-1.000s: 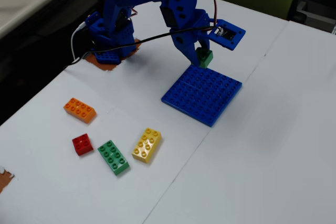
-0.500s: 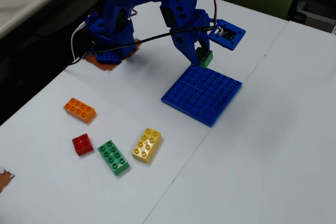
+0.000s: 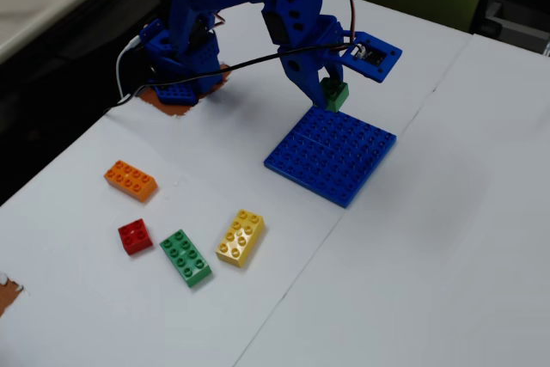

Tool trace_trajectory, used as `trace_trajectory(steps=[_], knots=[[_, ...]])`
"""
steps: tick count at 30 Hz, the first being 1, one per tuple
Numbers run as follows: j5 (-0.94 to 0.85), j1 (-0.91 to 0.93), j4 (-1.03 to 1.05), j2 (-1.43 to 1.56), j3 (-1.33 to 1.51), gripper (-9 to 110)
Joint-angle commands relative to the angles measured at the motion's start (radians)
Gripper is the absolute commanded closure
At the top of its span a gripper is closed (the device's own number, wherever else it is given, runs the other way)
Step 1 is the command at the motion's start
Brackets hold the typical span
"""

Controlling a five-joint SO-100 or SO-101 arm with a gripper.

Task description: Pick up the 2x2 green block and go up the 8x8 blue block.

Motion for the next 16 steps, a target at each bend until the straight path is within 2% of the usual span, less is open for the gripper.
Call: trace_trajectory(steps=[1, 16], knots=[[0.003, -0.009, 0.005, 0.015, -0.005, 92], [0.003, -0.011, 0.005, 0.008, -0.005, 92]])
